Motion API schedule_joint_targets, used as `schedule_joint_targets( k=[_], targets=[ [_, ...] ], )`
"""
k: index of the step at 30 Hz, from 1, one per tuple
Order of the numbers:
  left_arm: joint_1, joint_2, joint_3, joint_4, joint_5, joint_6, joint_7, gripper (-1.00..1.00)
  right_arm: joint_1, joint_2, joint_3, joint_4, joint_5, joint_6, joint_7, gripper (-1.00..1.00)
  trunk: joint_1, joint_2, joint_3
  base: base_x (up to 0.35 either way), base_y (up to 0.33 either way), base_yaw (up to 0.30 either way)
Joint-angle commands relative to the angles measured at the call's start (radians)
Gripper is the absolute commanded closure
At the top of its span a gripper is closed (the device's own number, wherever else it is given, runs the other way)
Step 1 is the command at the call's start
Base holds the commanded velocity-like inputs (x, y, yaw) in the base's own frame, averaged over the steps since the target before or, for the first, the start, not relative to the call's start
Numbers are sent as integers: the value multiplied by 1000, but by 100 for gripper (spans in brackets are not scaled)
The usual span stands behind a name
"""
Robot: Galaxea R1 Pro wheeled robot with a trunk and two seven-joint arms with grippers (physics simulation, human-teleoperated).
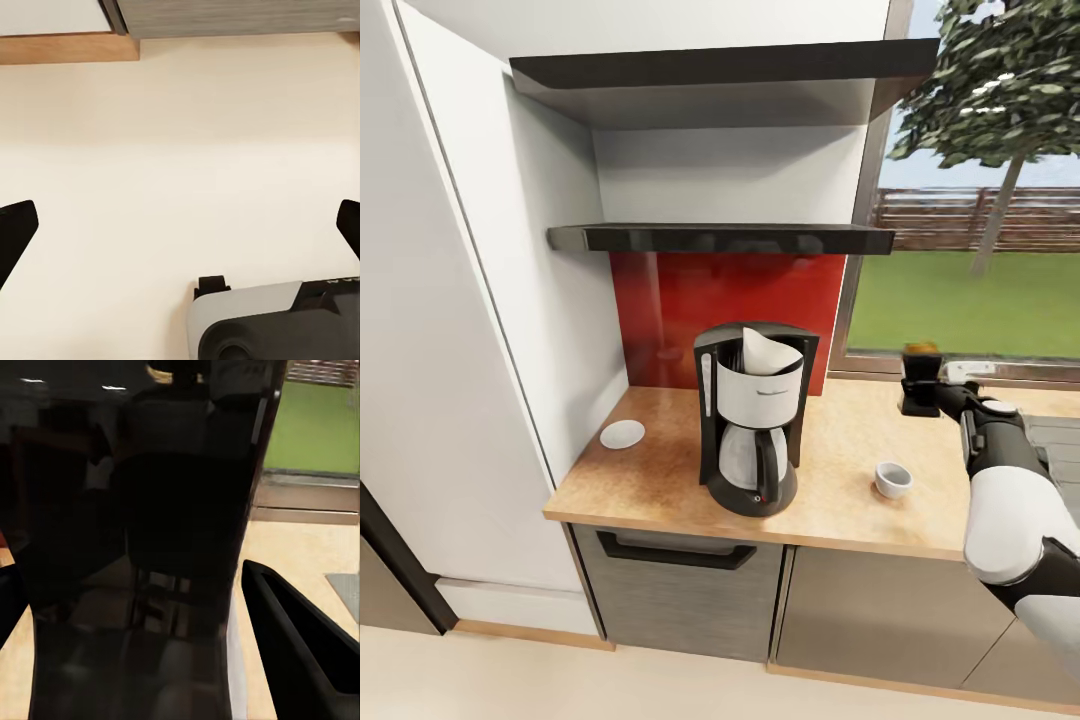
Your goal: Set up a coffee station on the kitchen countertop: keep the coffee maker on the countertop, move the bottle of coffee from the kitchen shelf to the counter next to the coffee maker, place a paper coffee filter on top of the coffee maker, put the saucer next to the coffee maker with the coffee cup on the saucer, and place the electric kettle next to the coffee maker.
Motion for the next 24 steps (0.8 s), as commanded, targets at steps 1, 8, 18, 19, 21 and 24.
schedule_joint_targets(
  k=[1, 8, 18, 19, 21, 24],
  targets=[
    [-1, 0, -1, 0, -8, -3, 1, -100, -2, 6, -6, -1, 9, -2, 5, 100, 1, -2, -2, 0, 0, 0],
    [-1, 2, 1, 0, -8, -3, 1, -100, -1, 31, -4, 5, 8, -20, 3, 100, 1, -2, -2, 0, 0, 0],
    [-1, 2, 3, 0, -8, -3, 2, -100, -2, 31, -4, 5, 8, -21, 7, 100, 1, -2, -2, 0, 0, 0],
    [-1, 3, 3, -1, -8, -3, 2, -100, -2, 31, -4, 5, 8, -21, 7, 100, 1, -2, -2, 0, 0, 0],
    [-1, 3, 4, -1, -8, -3, 2, -100, -2, 31, -5, 5, 8, -21, 7, 100, 1, -2, -2, 0, 0, 0],
    [-1, 5, 6, -1, -8, -3, 2, -100, -1, 30, -6, 3, 9, -20, 6, 100, 1, -2, -2, 0, 0, 0]
  ],
)
